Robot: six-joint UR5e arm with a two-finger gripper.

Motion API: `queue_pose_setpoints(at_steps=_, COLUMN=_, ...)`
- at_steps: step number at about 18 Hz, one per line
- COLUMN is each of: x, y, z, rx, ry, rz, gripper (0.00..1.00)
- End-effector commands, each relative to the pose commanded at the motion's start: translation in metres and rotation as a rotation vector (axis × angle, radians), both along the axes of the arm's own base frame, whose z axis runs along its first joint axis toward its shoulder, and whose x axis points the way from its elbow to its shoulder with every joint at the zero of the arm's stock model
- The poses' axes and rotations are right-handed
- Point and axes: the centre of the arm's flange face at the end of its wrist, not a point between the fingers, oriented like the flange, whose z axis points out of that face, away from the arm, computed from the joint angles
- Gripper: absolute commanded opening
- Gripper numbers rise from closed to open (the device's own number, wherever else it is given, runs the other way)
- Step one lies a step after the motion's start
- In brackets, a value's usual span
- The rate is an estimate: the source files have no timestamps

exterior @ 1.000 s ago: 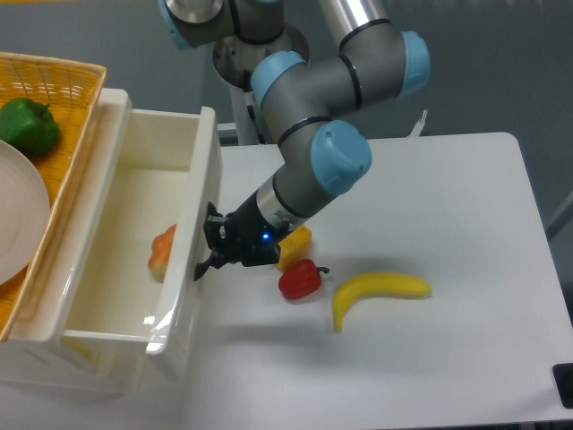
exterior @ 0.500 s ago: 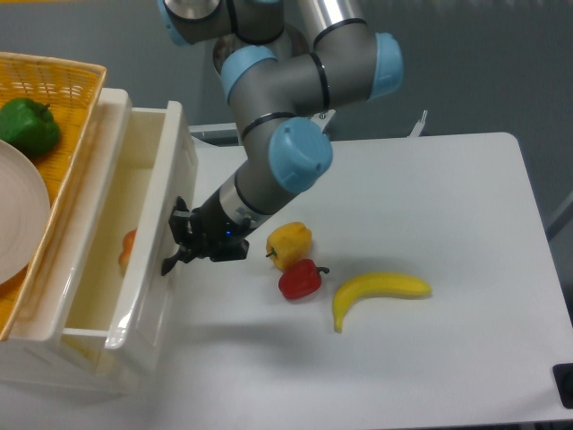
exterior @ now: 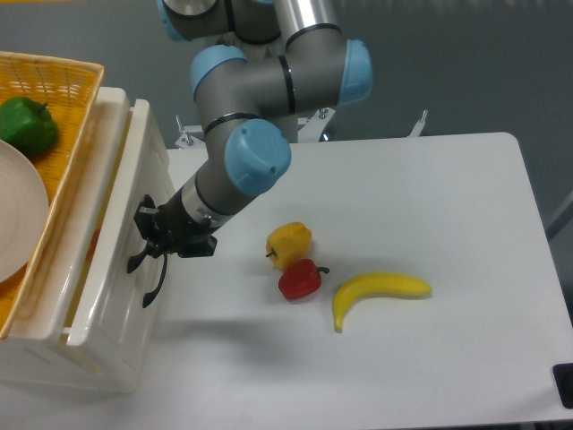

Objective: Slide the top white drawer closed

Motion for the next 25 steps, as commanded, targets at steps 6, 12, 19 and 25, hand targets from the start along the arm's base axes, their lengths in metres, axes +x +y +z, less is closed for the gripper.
queue_pose_setpoints(at_steps=6, x=0.012, y=0.007, z=-0.002, rx=-0.005, ry=-0.004, rz=-0.014, gripper=0.27)
queue_pose_setpoints(at_steps=12, x=-0.099, y=-0.028, z=-0.014, rx=-0.042, ry=0.271, rz=0.104, gripper=1.0)
queue_pose_setpoints(at_steps=19, x=-0.228, y=-0.109, z=-0.028, rx=-0.203, ry=0.655, rz=-0.133, gripper=1.0)
queue_pose_setpoints(at_steps=25, x=-0.31, y=-0.188, z=-0.02, rx=-0.146, ry=0.716, rz=-0.42, gripper=1.0)
